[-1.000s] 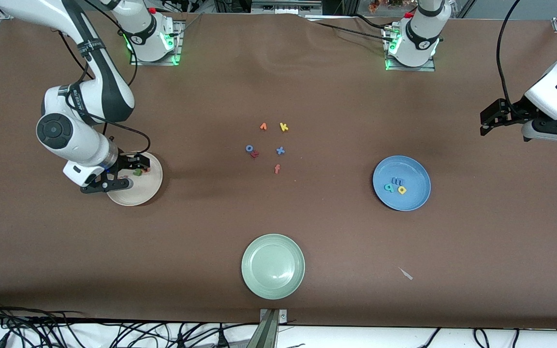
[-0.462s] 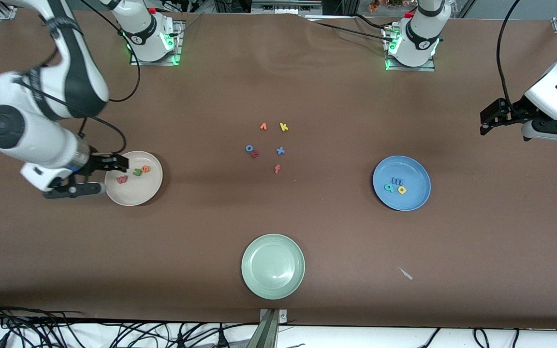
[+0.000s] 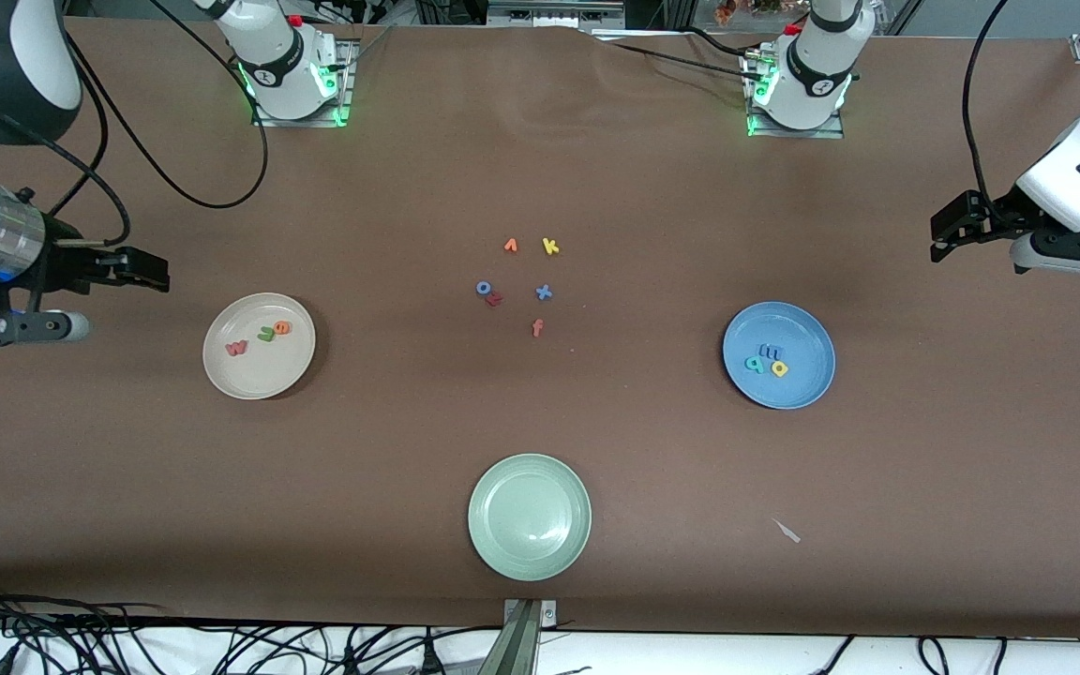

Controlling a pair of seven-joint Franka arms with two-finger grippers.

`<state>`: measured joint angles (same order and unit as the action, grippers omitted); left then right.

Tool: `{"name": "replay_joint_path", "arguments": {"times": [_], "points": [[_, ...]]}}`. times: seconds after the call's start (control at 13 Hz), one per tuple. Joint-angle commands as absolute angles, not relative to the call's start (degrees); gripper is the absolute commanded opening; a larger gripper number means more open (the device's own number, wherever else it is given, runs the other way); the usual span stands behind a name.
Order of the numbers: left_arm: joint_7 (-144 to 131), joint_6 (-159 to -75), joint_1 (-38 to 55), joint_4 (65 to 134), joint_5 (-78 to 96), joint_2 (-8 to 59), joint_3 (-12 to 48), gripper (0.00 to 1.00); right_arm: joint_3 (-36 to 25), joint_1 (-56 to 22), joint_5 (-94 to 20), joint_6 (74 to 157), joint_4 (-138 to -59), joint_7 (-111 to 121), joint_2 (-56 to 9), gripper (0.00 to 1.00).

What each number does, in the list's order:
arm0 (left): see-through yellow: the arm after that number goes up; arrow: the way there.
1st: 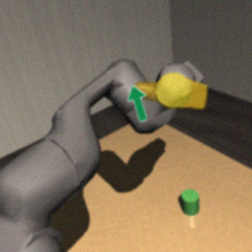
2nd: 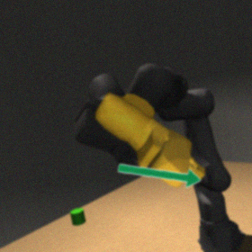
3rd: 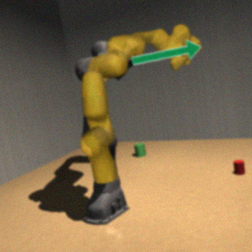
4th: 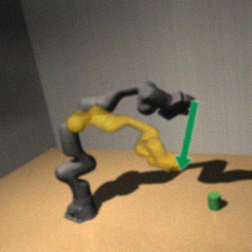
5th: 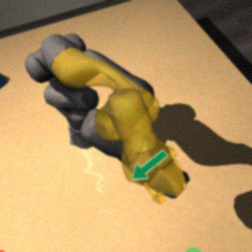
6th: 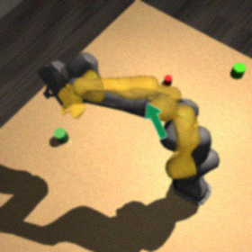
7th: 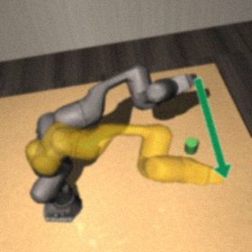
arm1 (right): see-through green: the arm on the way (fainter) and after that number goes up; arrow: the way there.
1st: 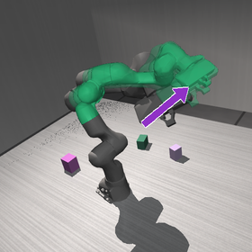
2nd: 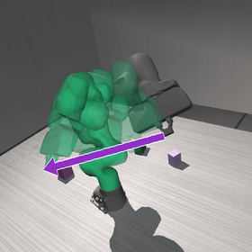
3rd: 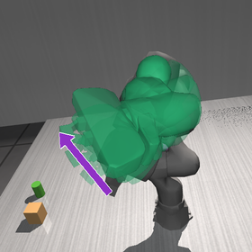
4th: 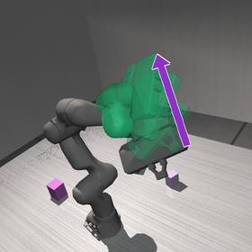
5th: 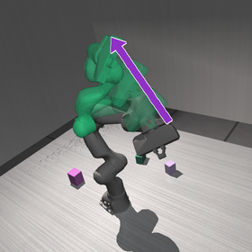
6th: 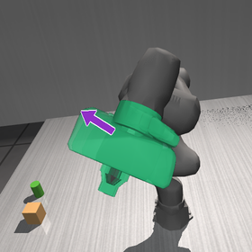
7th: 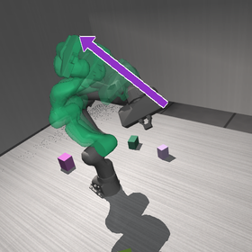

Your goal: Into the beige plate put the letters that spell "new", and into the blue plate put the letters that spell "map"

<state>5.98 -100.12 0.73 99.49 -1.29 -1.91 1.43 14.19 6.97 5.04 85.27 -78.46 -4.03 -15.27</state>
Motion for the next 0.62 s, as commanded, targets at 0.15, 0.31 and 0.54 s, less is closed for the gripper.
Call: {"name": "replay_joint_path", "arguments": {"times": [0.15,0.31,0.54], "points": [[5.98,-99.05,1.14,98.26,-1.32,-2.46,2.98,1.0,14.85,6.59,4.05,83.76,-77.17,-3.25,-14.41,1.0],[6.68,-99.05,1.14,98.09,-1.32,-2.37,2.99,1.0,14.77,6.68,2.2,84.37,-76.99,-2.9,-14.41,1.0],[6.59,-99.05,1.14,98.09,-1.32,-2.46,3.08,1.0,14.59,6.94,2.55,84.2,-74.1,-2.73,-15.12,1.0]]}}
